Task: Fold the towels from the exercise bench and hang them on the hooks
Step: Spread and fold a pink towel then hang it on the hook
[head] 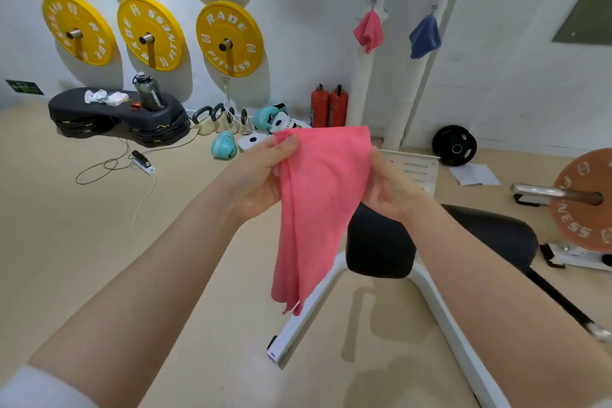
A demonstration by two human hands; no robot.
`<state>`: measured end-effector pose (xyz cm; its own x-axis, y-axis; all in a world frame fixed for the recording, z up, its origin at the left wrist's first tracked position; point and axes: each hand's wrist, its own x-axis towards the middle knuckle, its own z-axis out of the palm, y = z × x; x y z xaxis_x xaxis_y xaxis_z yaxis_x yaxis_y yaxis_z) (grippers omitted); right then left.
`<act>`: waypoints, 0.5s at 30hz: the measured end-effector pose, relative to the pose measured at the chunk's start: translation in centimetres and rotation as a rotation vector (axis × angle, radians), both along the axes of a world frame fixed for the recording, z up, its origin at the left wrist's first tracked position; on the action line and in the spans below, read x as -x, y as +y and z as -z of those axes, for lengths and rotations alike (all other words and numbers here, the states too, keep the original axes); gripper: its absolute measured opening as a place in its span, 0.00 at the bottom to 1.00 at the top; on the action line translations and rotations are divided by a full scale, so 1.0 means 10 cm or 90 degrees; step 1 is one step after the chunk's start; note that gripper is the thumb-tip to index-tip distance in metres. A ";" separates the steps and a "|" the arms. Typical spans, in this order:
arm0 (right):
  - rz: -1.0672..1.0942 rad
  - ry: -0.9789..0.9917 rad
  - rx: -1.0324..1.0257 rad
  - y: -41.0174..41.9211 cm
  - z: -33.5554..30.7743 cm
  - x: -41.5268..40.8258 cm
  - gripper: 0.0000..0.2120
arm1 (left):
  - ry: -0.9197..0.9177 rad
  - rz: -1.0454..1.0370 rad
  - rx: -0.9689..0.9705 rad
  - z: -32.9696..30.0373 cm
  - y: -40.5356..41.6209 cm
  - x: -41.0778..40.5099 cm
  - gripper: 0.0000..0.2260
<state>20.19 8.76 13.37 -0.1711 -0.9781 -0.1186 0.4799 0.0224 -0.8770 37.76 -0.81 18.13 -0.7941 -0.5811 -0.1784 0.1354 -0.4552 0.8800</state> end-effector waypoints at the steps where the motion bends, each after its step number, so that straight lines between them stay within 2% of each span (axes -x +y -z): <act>1: -0.046 0.010 -0.006 -0.13 0.07 -0.10 0.41 | -0.014 -0.013 -0.004 -0.02 -0.16 -0.10 0.08; 4: -0.139 0.053 -0.046 -0.53 0.20 -0.51 0.37 | -0.023 -0.064 -0.048 -0.07 -0.65 -0.41 0.10; 7: -0.098 0.106 -0.093 -0.87 0.20 -0.99 0.23 | -0.010 -0.107 -0.100 -0.09 -1.04 -0.68 0.10; 8: -0.080 0.105 -0.101 -0.97 0.20 -1.13 0.21 | 0.010 -0.116 -0.124 -0.06 -1.15 -0.77 0.13; 11: -0.056 0.038 -0.088 -1.25 0.18 -1.40 0.18 | 0.077 -0.115 -0.198 0.13 -1.44 -1.04 0.31; 13: -0.045 -0.004 -0.086 -1.40 0.17 -1.46 0.14 | 0.048 -0.068 -0.231 0.36 -1.56 -1.20 0.40; 15: -0.040 -0.031 -0.115 -1.53 0.15 -1.46 0.09 | 0.001 0.025 -0.246 0.58 -1.62 -1.33 0.43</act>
